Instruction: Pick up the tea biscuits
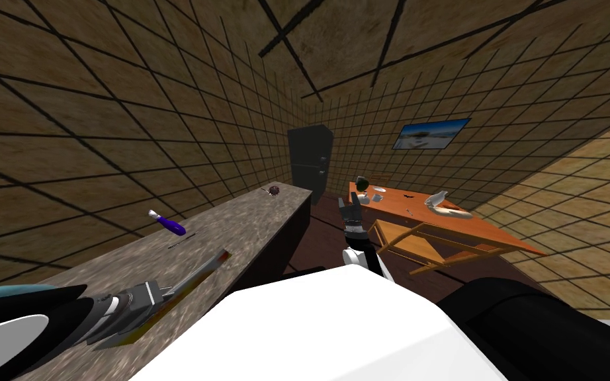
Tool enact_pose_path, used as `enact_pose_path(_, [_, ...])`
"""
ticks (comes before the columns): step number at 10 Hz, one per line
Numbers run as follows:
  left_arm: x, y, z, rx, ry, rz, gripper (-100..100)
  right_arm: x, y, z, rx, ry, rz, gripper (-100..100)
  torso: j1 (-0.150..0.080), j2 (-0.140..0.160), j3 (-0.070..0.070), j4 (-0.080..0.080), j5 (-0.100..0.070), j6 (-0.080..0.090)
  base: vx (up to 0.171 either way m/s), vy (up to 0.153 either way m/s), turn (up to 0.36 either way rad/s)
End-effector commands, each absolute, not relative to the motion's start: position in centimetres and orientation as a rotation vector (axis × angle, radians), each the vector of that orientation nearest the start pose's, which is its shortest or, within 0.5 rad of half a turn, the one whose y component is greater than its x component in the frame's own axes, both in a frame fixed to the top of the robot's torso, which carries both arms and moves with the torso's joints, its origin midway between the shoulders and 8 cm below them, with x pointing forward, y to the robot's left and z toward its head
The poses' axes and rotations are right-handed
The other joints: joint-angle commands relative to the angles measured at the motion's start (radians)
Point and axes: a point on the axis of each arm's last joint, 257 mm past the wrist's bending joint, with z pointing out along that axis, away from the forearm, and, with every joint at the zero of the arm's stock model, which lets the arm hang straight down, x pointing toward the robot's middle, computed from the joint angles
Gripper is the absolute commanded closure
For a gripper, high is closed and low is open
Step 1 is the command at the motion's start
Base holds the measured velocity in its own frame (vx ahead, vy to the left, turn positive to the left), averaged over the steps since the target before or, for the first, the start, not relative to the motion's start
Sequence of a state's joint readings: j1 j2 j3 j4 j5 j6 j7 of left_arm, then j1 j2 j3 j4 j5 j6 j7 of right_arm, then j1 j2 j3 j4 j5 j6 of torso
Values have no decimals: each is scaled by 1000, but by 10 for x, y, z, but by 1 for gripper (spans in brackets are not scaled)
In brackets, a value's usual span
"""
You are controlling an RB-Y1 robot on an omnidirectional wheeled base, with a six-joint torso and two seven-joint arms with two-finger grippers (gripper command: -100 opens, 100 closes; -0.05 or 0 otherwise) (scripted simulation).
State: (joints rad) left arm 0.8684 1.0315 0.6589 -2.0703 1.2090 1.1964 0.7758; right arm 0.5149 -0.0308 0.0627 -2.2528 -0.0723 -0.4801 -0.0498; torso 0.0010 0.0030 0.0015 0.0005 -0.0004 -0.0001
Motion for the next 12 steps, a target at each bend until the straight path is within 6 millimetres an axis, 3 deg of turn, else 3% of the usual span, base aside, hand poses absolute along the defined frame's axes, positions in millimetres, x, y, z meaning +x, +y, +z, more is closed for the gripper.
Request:
enact_pose_path(1, [199,532,-250,-2743,943,-439,100,353,-267,2,763,623,1437,0,0,0,0,0,0,0,-33,22,-46])
enact_pose_path(11, [193,521,-244,-2773,878,-411,100,353,-267,2,763,623,1437,0,-2,0,1,1,-2,-1,-24,20,-37])
enact_pose_path(12, [192,521,-245,-2777,877,-404,0,353,-267,2,763,623,1437,0,-2,0,0,1,-2,-1,0,0,0])
